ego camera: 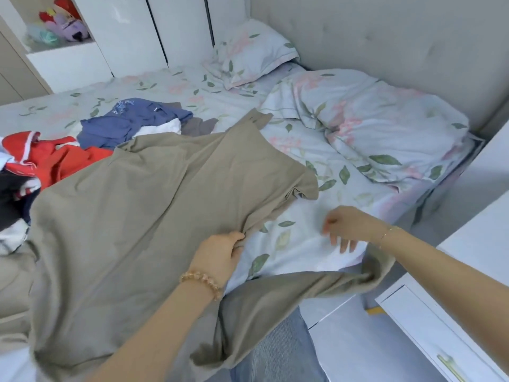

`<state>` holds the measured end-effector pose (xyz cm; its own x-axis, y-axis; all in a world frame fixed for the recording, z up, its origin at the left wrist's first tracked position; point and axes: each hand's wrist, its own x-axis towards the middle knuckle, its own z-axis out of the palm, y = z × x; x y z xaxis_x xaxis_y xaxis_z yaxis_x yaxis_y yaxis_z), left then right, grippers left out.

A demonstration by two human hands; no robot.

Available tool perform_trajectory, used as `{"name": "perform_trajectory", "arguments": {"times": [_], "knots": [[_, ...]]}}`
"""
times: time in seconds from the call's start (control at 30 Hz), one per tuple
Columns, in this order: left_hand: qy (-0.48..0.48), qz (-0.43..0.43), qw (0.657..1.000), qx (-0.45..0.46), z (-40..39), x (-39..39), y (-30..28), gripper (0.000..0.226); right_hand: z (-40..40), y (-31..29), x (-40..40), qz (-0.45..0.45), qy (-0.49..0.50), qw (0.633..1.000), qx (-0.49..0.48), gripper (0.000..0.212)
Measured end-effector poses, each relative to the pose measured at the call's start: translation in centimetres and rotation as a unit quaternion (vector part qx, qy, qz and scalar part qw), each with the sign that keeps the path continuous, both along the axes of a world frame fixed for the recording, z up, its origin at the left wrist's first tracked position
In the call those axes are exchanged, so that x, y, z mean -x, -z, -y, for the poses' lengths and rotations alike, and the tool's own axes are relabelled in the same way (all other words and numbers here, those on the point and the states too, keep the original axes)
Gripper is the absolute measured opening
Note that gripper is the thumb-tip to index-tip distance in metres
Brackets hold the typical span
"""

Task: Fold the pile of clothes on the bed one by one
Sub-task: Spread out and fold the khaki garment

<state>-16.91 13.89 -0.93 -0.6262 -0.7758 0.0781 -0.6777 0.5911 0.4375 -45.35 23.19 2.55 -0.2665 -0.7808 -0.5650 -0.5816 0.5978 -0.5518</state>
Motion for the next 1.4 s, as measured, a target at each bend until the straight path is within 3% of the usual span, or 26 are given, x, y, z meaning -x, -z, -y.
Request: {"name": "perform_trajectory", "arguments": {"times": [0.07, 0.17, 0.23, 0.3, 0.4, 0.47, 0.57, 0.67, 0.8, 0.9, 1.1, 1.23, 1.4], "knots": [[0.014, -0.024, 1.000, -0.014, -0.1, 0.2, -0.2, 0.021, 2.0, 0.1, 0.5, 0.187, 0.177, 0.963, 0.083, 0.022], [0.035, -0.040, 0.998, -0.041, 0.1, 0.5, -0.3, 0.014, 5.7, 2.0, 0.3, 0.401, 0.319, 0.853, 0.101, 0.035], [0.049, -0.060, 0.994, -0.070, 0.2, 0.5, -0.5, 0.016, 7.9, 3.4, 0.3, 0.475, 0.402, 0.770, 0.140, 0.020], [0.060, -0.075, 0.992, -0.085, 0.3, 0.2, -1.0, 0.025, 9.3, 3.9, 0.9, 0.464, 0.451, 0.736, 0.197, 0.015], [0.081, -0.102, 0.984, -0.124, 0.3, 0.2, -2.2, 0.024, 9.8, 2.5, 3.8, 0.380, 0.451, 0.741, 0.321, 0.014], [0.106, -0.086, 0.981, -0.141, 0.1, 1.3, -2.6, 0.022, 8.9, 1.3, 6.3, 0.281, 0.433, 0.778, 0.358, 0.025], [0.146, 0.015, 0.976, -0.159, -1.1, 3.8, -1.5, 0.014, 6.8, 1.8, 8.1, 0.107, 0.376, 0.873, 0.292, 0.027], [0.117, 0.073, 0.983, -0.123, -2.5, 5.3, -0.2, 0.013, 5.1, 4.0, 8.5, 0.065, 0.348, 0.915, 0.196, 0.036], [0.083, 0.155, 0.984, -0.037, -2.8, 4.7, 0.6, 0.039, 5.1, 4.6, 7.8, -0.023, 0.319, 0.923, 0.212, 0.051], [0.095, 0.161, 0.982, -0.029, -2.7, 4.4, 0.7, 0.029, 5.3, 4.8, 6.1, -0.071, 0.271, 0.932, 0.231, 0.052], [0.148, 0.092, 0.970, -0.167, -2.2, 3.0, -1.1, 0.027, 4.3, 5.0, 5.5, -0.146, 0.254, 0.933, 0.208, 0.051], [0.126, 0.055, 0.968, -0.212, -0.5, 2.4, -2.7, 0.025, 5.9, 4.1, 4.1, -0.325, 0.131, 0.924, 0.152, 0.055], [0.100, 0.085, 0.979, -0.154, 1.1, -0.1, -2.3, 0.016, 6.9, 2.4, 2.1, -0.257, -0.060, 0.944, 0.200, 0.056]]}}
